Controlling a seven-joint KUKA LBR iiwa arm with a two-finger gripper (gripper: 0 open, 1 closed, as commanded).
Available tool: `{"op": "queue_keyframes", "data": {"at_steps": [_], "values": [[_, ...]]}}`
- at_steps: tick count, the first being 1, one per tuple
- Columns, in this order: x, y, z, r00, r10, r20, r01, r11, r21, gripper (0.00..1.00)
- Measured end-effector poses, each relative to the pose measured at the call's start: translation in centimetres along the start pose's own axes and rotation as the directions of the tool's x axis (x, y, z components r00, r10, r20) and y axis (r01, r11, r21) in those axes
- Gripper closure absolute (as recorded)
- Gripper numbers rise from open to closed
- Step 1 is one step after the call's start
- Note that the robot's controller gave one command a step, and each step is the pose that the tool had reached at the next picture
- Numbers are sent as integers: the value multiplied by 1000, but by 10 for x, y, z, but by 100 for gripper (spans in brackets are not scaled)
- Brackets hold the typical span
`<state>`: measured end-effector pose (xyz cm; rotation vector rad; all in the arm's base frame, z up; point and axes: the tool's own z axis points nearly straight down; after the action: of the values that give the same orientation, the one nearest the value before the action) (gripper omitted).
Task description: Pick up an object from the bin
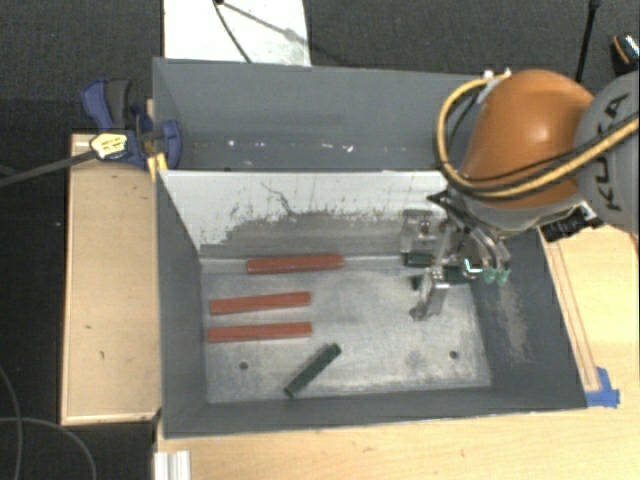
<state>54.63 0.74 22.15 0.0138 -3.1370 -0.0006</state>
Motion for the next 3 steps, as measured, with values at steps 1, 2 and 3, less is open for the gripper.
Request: {"op": "queue_keyframes", "data": {"at_steps": [1, 2, 3], "values": [[-17, 89, 117, 1000, -25, -1, 25, 1000, -2, 0], [-23, 153, 150, 989, 147, 6, -147, 989, -4, 0], [-26, 151, 147, 989, 149, 14, -149, 989, -5, 100]]}}
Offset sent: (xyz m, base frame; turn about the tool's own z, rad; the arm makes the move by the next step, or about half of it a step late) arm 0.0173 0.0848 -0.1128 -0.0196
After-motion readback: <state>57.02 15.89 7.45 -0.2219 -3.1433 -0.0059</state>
